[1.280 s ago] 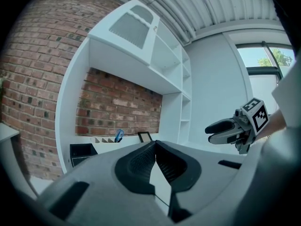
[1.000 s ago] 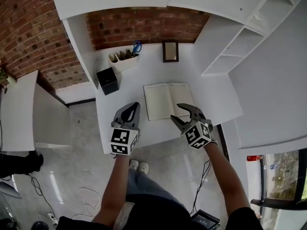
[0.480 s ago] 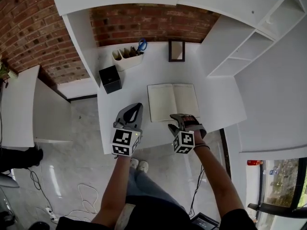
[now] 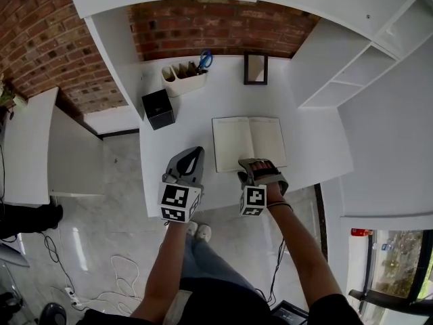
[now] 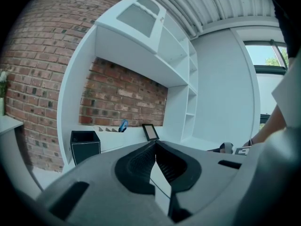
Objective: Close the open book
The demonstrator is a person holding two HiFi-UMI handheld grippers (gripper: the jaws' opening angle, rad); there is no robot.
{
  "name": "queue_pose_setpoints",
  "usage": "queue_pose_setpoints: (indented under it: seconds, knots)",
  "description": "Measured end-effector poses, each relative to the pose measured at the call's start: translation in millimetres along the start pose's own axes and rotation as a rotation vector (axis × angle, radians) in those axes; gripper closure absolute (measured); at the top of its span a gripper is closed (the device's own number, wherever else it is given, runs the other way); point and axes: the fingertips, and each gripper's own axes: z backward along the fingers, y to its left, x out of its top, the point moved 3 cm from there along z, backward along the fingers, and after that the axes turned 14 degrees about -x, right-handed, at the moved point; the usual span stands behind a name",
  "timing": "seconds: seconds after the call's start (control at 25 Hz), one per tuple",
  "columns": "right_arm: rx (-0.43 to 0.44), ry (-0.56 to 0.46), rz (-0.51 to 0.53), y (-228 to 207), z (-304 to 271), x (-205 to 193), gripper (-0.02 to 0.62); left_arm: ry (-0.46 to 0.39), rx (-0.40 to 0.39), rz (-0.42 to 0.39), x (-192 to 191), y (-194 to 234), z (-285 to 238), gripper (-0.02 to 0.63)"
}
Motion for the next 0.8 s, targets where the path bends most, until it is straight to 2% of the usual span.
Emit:
queue_pose_setpoints:
  seconds: [0.48,0.64,0.8]
  knots:
    - [-0.002,0.011,0.025,7.3,-10.4,1.0,0.420,0.015,0.015,0.012,-8.3,5.1,2.9,0.597]
    - [-0.019,0.019,0.042,11.6,-10.1,-0.3,0.489,0.016,0.017,0.016,-9.7,5.4,2.7,0.597]
    - [-0.040,0.028,0.037,17.4,-9.8,-1.2,0.526,0.021,0.022,0.015,-10.4,5.5,4.6,0.597]
